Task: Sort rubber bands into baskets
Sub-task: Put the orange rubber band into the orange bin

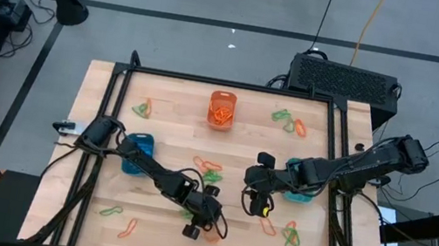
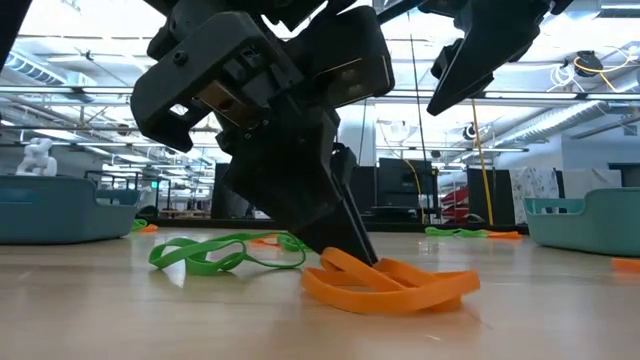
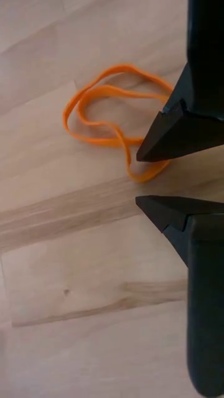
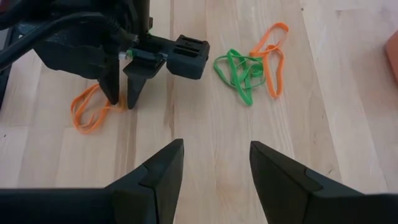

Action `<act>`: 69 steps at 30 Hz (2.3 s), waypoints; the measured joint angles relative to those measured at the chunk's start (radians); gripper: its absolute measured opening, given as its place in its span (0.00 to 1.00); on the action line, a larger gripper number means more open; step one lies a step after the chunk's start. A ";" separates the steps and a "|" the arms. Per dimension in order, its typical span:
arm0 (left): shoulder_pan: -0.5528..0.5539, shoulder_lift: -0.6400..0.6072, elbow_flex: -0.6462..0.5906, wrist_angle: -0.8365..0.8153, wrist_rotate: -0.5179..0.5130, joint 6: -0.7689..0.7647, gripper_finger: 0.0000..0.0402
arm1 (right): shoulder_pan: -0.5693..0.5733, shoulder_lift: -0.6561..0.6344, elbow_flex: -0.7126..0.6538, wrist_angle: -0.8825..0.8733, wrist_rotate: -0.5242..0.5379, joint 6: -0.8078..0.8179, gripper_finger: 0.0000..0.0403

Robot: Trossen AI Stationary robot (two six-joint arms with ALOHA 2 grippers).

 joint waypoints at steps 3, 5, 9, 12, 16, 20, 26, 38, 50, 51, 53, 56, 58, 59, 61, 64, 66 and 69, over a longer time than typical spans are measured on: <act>0.000 0.000 0.000 -0.003 0.000 0.000 0.27 | 0.000 0.000 0.000 0.000 0.000 0.000 0.44; 0.000 0.000 0.000 -0.003 0.000 0.000 0.27 | 0.000 0.000 0.000 0.000 0.000 0.000 0.44; 0.000 0.000 0.000 -0.005 0.000 0.000 0.21 | 0.000 0.000 0.000 0.000 0.000 0.000 0.44; 0.001 0.000 0.000 -0.005 0.000 0.000 0.12 | 0.000 0.000 0.000 0.000 0.000 0.000 0.44; 0.000 0.000 -0.001 0.014 -0.001 0.003 0.02 | 0.000 0.000 0.000 0.000 0.000 0.000 0.44; 0.000 0.000 -0.001 0.022 -0.001 0.009 0.02 | 0.000 0.000 0.000 0.000 0.000 0.000 0.44; 0.000 -0.050 -0.003 0.020 -0.016 0.062 0.01 | 0.000 0.000 0.000 0.000 0.001 -0.011 0.44; 0.026 -0.217 -0.001 -0.119 -0.083 0.011 0.01 | -0.001 0.000 0.000 -0.001 0.031 -0.080 0.44; -0.016 -0.099 -0.001 -0.014 -0.052 -0.130 0.20 | -0.002 0.000 -0.001 -0.001 0.027 -0.060 0.44; -0.018 -0.093 -0.002 -0.005 -0.052 -0.130 0.23 | -0.001 0.000 -0.001 0.000 0.027 -0.050 0.44; -0.024 -0.091 -0.002 0.015 -0.065 -0.133 0.30 | -0.001 0.000 -0.001 0.000 0.024 -0.028 0.44; -0.033 -0.093 -0.002 0.023 -0.125 -0.158 0.39 | -0.001 0.000 -0.001 -0.001 0.022 -0.010 0.44; -0.040 -0.092 -0.002 0.014 -0.157 -0.177 0.45 | -0.001 0.000 -0.001 0.000 0.022 -0.004 0.44; -0.042 -0.092 -0.002 0.015 -0.162 -0.196 0.47 | -0.001 0.000 -0.001 0.000 0.022 -0.003 0.44; -0.043 -0.077 0.000 0.017 -0.164 -0.246 0.50 | -0.001 0.000 -0.001 -0.001 0.022 -0.001 0.44; -0.043 -0.045 -0.003 0.000 -0.158 -0.311 0.51 | -0.001 0.000 -0.001 0.000 0.022 -0.001 0.44; -0.043 -0.024 -0.003 0.024 -0.143 -0.338 0.52 | -0.001 0.000 -0.001 0.001 0.022 -0.001 0.44; -0.043 -0.008 -0.002 0.025 -0.115 -0.342 0.52 | -0.001 0.000 -0.001 0.003 0.022 -0.001 0.44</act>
